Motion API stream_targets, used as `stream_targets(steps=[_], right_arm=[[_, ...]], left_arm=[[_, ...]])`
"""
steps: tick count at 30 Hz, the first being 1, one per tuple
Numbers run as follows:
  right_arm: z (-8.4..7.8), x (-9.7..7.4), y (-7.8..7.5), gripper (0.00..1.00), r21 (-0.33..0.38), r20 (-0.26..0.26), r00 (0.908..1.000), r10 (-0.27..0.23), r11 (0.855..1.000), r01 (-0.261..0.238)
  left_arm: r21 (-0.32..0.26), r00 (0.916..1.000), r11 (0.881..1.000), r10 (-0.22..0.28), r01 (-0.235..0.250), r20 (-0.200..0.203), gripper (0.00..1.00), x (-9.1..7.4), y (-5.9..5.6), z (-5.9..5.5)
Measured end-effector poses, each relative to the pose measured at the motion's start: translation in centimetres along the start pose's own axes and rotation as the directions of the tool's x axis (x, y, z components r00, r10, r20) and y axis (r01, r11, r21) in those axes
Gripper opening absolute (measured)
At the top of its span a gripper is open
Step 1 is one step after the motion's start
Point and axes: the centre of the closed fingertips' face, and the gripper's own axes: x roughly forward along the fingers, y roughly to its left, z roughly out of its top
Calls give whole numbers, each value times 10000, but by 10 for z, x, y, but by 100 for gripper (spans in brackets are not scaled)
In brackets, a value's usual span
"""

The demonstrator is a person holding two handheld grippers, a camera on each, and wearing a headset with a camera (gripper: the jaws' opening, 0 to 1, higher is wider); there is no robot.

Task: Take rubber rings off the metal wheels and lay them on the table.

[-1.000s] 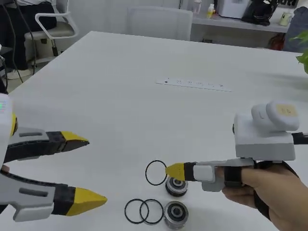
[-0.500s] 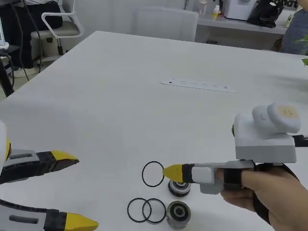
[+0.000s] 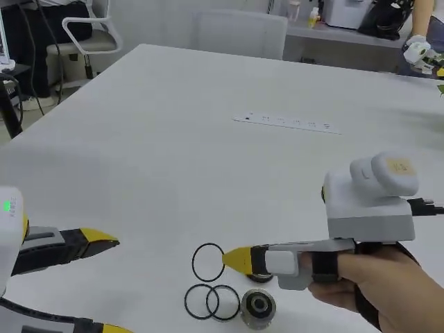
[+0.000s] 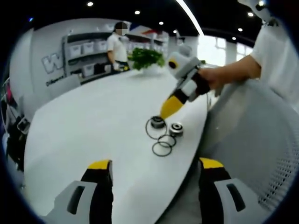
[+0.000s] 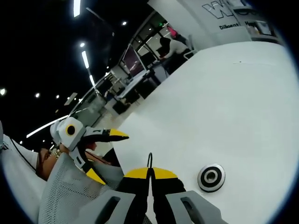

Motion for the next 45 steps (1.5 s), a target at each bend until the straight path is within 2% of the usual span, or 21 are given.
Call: stream_targets(steps=[5, 11, 18, 23, 30, 34, 37, 45], right_arm=[[-13, 11, 7, 0, -11, -445, 9987, 254, 9997, -255], [-26, 19, 8, 0, -527, -888, 9960, 115, 9985, -162], [-31, 27, 2, 0, -1042, -1013, 9945, -260, 9944, 154], [-33, 33, -3, 0, -1750, -1092, 9921, -619, 9837, 421], [-34, 35, -13, 0, -1966, -1101, 9885, -1032, 9772, 801], [-36, 36, -15, 0, -1960, -1154, 9876, -1062, 9772, 822], [-37, 38, -17, 0, -2257, -1200, 9857, -1185, 9701, 891], [-35, 40, -15, 7, -2358, -1107, 9875, -1124, 9682, 838]], left_arm=[[11, 10000, 10000, -26, 26, 42, 73, 1, -1, 0], [20, 10000, 10000, -47, 47, -61, 74, 2, -2, -3], [-26, 10000, 10000, -68, 68, -27, 73, 3, -1, -3], [-109, 10000, 9999, -47, 47, 11, 73, 3, 0, -4], [-206, 10000, 9998, -49, 50, 76, 72, 4, 1, -3], [-216, 9999, 9998, -50, 53, 119, 72, 4, 2, -2], [-231, 10000, 9997, -38, 40, 69, 72, 4, 2, -3], [-260, 10000, 9997, -24, 25, 64, 71, 4, 1, -3]])
